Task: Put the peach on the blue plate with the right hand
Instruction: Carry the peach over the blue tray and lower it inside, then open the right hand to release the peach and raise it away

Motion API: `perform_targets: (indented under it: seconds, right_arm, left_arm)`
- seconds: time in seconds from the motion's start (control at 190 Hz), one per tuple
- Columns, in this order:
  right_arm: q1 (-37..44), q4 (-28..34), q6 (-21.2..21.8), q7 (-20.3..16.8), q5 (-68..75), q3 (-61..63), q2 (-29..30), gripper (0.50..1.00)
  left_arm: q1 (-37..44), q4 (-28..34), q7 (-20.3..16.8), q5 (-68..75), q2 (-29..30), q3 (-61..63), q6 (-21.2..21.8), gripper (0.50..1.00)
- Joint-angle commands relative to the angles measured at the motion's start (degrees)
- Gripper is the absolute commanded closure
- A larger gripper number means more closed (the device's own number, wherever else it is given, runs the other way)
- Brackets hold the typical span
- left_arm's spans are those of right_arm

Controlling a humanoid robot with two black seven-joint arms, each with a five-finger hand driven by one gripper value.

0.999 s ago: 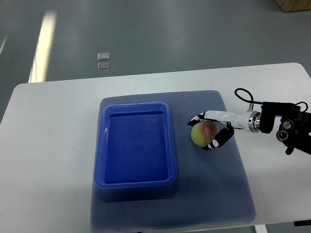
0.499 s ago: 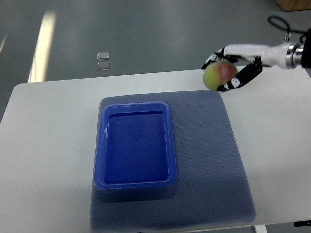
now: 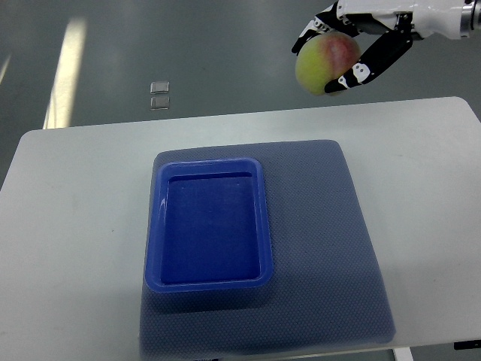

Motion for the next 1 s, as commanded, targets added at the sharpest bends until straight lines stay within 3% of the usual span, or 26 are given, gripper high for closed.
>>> perform_targets:
  seconds: [0.0, 0.047, 0.053, 0.142, 0.195, 0.2, 0.247, 0.294, 0.3, 0.31, 0.431, 0.436, 0.489, 0.799, 0.92, 0.946, 0.994]
  right_arm:
    - [0.14, -2.67, -2.45, -0.07, -0.71, -4.54, 7.97, 1.000]
    - [0.14, -2.67, -2.45, -0.07, -0.71, -4.54, 7.97, 1.000]
    - [0.32, -5.11, -3.23, -0.07, -0.62, -6.10, 12.32, 1.000]
    - [0.32, -10.22, -4.82, -0.07, -0.71, -7.52, 19.39, 1.000]
    - [0.32, -10.23, -4.82, -0.07, -0.71, -7.52, 19.40, 1.000]
    - [0.23, -13.71, -5.34, -0.07, -0.88, -8.66, 23.83, 1.000]
    - [-0.03, -16.99, -5.61, -0.07, -1.32, -9.81, 28.00, 1.000]
    - [-0.03, -16.99, -5.61, -0.07, -1.32, -9.81, 28.01, 1.000]
    - [-0.47, -19.52, -5.87, -0.07, -2.11, -10.59, 31.84, 1.000]
    - [-0.65, -20.07, -5.88, -0.07, -2.37, -10.86, 32.66, 1.000]
    - [-2.32, -22.88, -6.23, 0.02, -4.22, -11.74, 36.71, 1.000]
    - [-4.23, -24.80, -7.01, 0.02, -6.14, -12.35, 39.41, 1.000]
    - [-6.01, -26.13, -8.07, 0.02, -7.82, -12.88, 41.80, 1.000]
    - [-12.34, -29.65, -10.71, 0.02, -12.22, -13.06, 46.73, 1.000]
    - [-13.04, -29.91, -10.71, 0.02, -12.31, -12.97, 46.73, 0.967]
    - [-13.48, -30.53, -10.80, 0.11, -12.40, -12.97, 46.82, 0.920]
    - [-13.74, -30.88, -10.89, 0.20, -12.40, -12.97, 46.82, 0.885]
  left_arm:
    - [0.01, 0.02, 0.00, 0.01, 0.00, 0.04, 0.00, 0.500]
    - [0.01, 0.02, 0.00, 0.01, 0.00, 0.04, 0.00, 0.500]
    - [0.01, 0.02, 0.00, 0.01, 0.00, 0.04, -0.09, 0.500]
    - [0.01, 0.02, 0.00, 0.01, 0.00, -0.05, -0.09, 0.500]
    - [0.01, 0.02, 0.00, 0.01, 0.00, -0.05, -0.09, 0.500]
    - [0.01, 0.28, 0.00, 0.01, 0.00, -0.05, -0.09, 0.500]
    - [0.01, 0.46, 0.00, -0.08, 0.00, -0.05, -0.09, 0.500]
    - [0.01, 0.46, 0.00, -0.08, 0.00, -0.05, -0.09, 0.500]
    - [0.01, 0.55, 0.00, -0.17, 0.00, -0.05, -0.09, 0.500]
    - [0.01, 0.63, 0.00, -0.17, 0.00, -0.05, -0.09, 0.500]
    - [0.01, 0.64, 0.00, -0.26, 0.00, -0.14, -0.09, 0.500]
    - [0.01, 0.64, 0.00, -0.26, 0.00, -0.14, -0.09, 0.500]
    - [0.01, 0.64, 0.00, -0.26, 0.00, -0.14, -0.09, 0.500]
    - [0.01, 0.64, 0.00, -0.26, 0.00, -0.05, -0.09, 0.500]
    - [0.01, 0.64, 0.00, -0.26, 0.00, -0.05, -0.09, 0.500]
    - [0.01, 0.64, 0.00, -0.26, 0.00, 0.04, -0.09, 0.500]
    - [0.01, 0.64, 0.00, -0.26, 0.00, 0.04, -0.09, 0.500]
